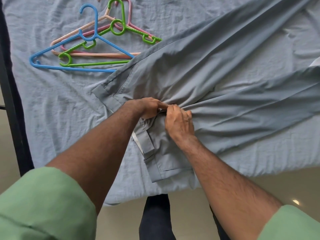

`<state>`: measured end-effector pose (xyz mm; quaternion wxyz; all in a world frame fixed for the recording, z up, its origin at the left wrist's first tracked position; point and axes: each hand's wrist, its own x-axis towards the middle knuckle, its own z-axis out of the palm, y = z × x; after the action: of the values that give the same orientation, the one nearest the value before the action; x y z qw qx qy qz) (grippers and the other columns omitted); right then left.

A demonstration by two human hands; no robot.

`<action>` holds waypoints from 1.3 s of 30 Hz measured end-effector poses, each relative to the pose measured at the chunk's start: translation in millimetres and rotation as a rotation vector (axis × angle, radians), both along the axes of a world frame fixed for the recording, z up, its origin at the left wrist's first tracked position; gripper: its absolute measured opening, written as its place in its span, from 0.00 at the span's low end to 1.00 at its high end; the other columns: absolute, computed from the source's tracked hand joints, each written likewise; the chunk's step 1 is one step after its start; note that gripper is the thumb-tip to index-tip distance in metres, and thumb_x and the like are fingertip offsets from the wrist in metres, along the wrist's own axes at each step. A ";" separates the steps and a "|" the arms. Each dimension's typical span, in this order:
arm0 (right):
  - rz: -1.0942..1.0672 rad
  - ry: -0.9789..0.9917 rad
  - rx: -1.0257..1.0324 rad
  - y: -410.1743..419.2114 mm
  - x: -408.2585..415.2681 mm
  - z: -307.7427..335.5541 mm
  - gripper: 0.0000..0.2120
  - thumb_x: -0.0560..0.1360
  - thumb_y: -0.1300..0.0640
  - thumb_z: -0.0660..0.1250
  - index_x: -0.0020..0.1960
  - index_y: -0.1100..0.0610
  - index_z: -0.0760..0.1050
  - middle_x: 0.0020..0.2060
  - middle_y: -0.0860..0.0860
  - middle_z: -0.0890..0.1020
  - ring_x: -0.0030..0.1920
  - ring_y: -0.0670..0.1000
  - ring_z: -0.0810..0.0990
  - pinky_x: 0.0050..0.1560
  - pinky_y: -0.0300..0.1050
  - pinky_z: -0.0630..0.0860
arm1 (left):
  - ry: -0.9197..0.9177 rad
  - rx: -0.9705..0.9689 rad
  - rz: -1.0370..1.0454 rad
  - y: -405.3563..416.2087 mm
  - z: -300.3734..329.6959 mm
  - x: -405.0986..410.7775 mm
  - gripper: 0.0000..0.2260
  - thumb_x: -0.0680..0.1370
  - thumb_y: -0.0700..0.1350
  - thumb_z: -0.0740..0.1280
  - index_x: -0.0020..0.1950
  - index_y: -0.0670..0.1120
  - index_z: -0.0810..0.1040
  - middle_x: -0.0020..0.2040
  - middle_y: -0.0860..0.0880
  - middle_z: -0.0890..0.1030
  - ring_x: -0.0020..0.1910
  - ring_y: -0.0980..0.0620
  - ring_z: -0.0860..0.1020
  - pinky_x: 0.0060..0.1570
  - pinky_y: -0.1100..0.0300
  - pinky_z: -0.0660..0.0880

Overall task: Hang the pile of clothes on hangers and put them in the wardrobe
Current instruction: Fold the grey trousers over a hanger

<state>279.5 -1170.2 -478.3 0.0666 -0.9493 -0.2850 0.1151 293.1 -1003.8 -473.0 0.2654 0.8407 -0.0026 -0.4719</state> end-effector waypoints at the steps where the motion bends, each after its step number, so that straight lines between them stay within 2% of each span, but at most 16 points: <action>1: -0.006 0.013 -0.005 0.7 -0.9 0.2 0.06 0.72 0.66 0.67 0.49 0.61 0.79 0.40 0.57 0.81 0.36 0.60 0.82 0.38 0.54 0.75 | -0.008 -0.009 -0.010 -0.3 -1.6 1.1 0.27 0.82 0.41 0.55 0.74 0.69 0.66 0.76 0.48 0.70 0.73 0.44 0.69 0.72 0.46 0.67; 5: -0.156 0.093 0.095 0.9 2.5 4.0 0.03 0.74 0.64 0.69 0.48 0.62 0.79 0.40 0.59 0.82 0.38 0.63 0.82 0.38 0.56 0.77 | -0.061 -0.012 0.065 -1.9 -4.2 1.2 0.17 0.83 0.52 0.59 0.68 0.71 0.71 0.70 0.53 0.77 0.68 0.47 0.75 0.68 0.50 0.71; 7: -0.213 0.182 0.157 -0.5 2.8 1.8 0.04 0.77 0.61 0.69 0.47 0.63 0.78 0.42 0.61 0.81 0.41 0.66 0.81 0.41 0.57 0.77 | -0.190 -0.022 0.269 -2.9 0.5 7.8 0.13 0.79 0.50 0.66 0.61 0.65 0.81 0.58 0.52 0.85 0.58 0.48 0.81 0.59 0.53 0.77; 9: -0.235 0.200 0.226 -5.4 1.7 -4.1 0.05 0.77 0.60 0.69 0.45 0.62 0.77 0.41 0.62 0.81 0.41 0.66 0.81 0.40 0.58 0.76 | -0.351 0.032 0.428 -8.6 8.3 24.3 0.03 0.73 0.50 0.74 0.46 0.55 0.85 0.42 0.51 0.83 0.47 0.46 0.81 0.47 0.55 0.77; 10: -0.236 0.187 0.266 -8.3 0.3 -6.7 0.05 0.77 0.61 0.68 0.45 0.62 0.76 0.41 0.62 0.80 0.40 0.66 0.80 0.38 0.58 0.76 | -0.391 0.072 0.436 -13.2 12.8 34.6 0.08 0.70 0.52 0.77 0.39 0.52 0.80 0.39 0.52 0.79 0.45 0.45 0.80 0.42 0.56 0.74; 12: -0.232 0.158 0.335 -12.4 -3.1 -10.2 0.05 0.78 0.60 0.65 0.46 0.62 0.76 0.40 0.61 0.80 0.39 0.66 0.80 0.38 0.58 0.76 | -0.351 0.120 0.314 -26.0 19.2 50.1 0.17 0.65 0.54 0.79 0.36 0.51 0.72 0.41 0.52 0.77 0.45 0.44 0.78 0.39 0.56 0.69; 15: -0.221 0.141 0.376 -13.1 -4.1 -10.5 0.07 0.78 0.59 0.62 0.45 0.62 0.76 0.40 0.61 0.80 0.38 0.65 0.80 0.36 0.57 0.77 | -0.338 0.241 0.165 -40.4 16.6 57.8 0.17 0.65 0.53 0.79 0.38 0.50 0.71 0.45 0.50 0.76 0.48 0.40 0.78 0.40 0.55 0.68; 17: -0.216 0.137 0.353 -11.7 -2.2 -8.2 0.02 0.74 0.64 0.68 0.43 0.62 0.76 0.38 0.60 0.79 0.35 0.64 0.79 0.33 0.55 0.77 | -0.372 0.295 0.126 -43.2 12.5 59.1 0.15 0.66 0.53 0.78 0.41 0.51 0.73 0.50 0.47 0.78 0.52 0.40 0.79 0.42 0.54 0.69; 18: -0.203 0.123 0.333 -10.2 0.0 -7.2 0.04 0.72 0.66 0.71 0.42 0.62 0.76 0.37 0.59 0.79 0.34 0.64 0.79 0.32 0.54 0.76 | -0.394 0.312 0.110 -44.3 8.9 59.5 0.15 0.67 0.54 0.78 0.45 0.51 0.75 0.54 0.47 0.78 0.55 0.40 0.79 0.43 0.54 0.69; 22: -0.115 0.089 0.245 -11.3 0.6 -6.4 0.06 0.68 0.70 0.69 0.41 0.61 0.76 0.35 0.58 0.78 0.33 0.62 0.79 0.32 0.54 0.76 | -0.402 0.329 0.071 -50.9 1.1 59.0 0.25 0.67 0.61 0.78 0.58 0.50 0.76 0.60 0.47 0.75 0.60 0.41 0.78 0.46 0.50 0.68; 26: -0.051 0.153 0.173 -1.8 -7.8 6.1 0.06 0.69 0.67 0.64 0.43 0.60 0.77 0.35 0.57 0.79 0.33 0.60 0.80 0.33 0.52 0.76 | -0.367 0.338 0.063 -52.2 -1.7 57.9 0.28 0.65 0.63 0.79 0.56 0.49 0.75 0.59 0.47 0.74 0.60 0.42 0.77 0.46 0.50 0.68; 30: 0.061 0.316 0.182 18.6 -32.7 42.2 0.06 0.64 0.67 0.74 0.40 0.61 0.80 0.35 0.57 0.82 0.33 0.58 0.83 0.32 0.46 0.78 | -0.371 0.333 0.063 -53.2 -3.6 58.3 0.29 0.66 0.63 0.78 0.57 0.49 0.74 0.58 0.47 0.74 0.61 0.43 0.76 0.45 0.50 0.68; 33: 0.036 0.529 0.149 22.2 -46.5 58.1 0.09 0.76 0.67 0.64 0.55 0.68 0.77 0.51 0.63 0.82 0.50 0.64 0.83 0.51 0.54 0.78 | -0.372 0.321 0.071 -53.3 -4.9 58.4 0.29 0.66 0.62 0.78 0.59 0.48 0.73 0.59 0.46 0.73 0.61 0.42 0.75 0.46 0.49 0.70; 34: 0.023 0.550 0.161 20.5 -47.8 56.3 0.09 0.78 0.67 0.62 0.56 0.68 0.76 0.53 0.64 0.81 0.51 0.65 0.83 0.52 0.56 0.78 | -0.376 0.318 0.077 -53.6 -5.0 57.4 0.29 0.66 0.62 0.78 0.59 0.47 0.73 0.59 0.46 0.73 0.61 0.42 0.75 0.47 0.49 0.71; 37: -0.010 0.479 0.277 14.8 -46.7 43.3 0.06 0.75 0.69 0.63 0.49 0.65 0.78 0.44 0.63 0.82 0.43 0.66 0.84 0.43 0.56 0.79 | -0.386 0.263 0.156 -52.2 -5.8 53.2 0.27 0.65 0.59 0.80 0.56 0.48 0.74 0.57 0.47 0.74 0.58 0.43 0.76 0.51 0.50 0.72; 39: 0.012 0.548 0.266 9.4 -44.7 32.0 0.06 0.77 0.67 0.63 0.51 0.63 0.77 0.46 0.61 0.82 0.46 0.66 0.83 0.44 0.56 0.78 | -0.389 0.170 0.275 -47.6 -4.8 47.5 0.25 0.64 0.56 0.81 0.52 0.48 0.74 0.52 0.49 0.73 0.54 0.44 0.76 0.49 0.53 0.71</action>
<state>234.8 -1160.7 -446.2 0.2638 -0.8643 -0.2744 0.3288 340.6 -1051.4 -477.8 0.2499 0.9275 0.1006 -0.2593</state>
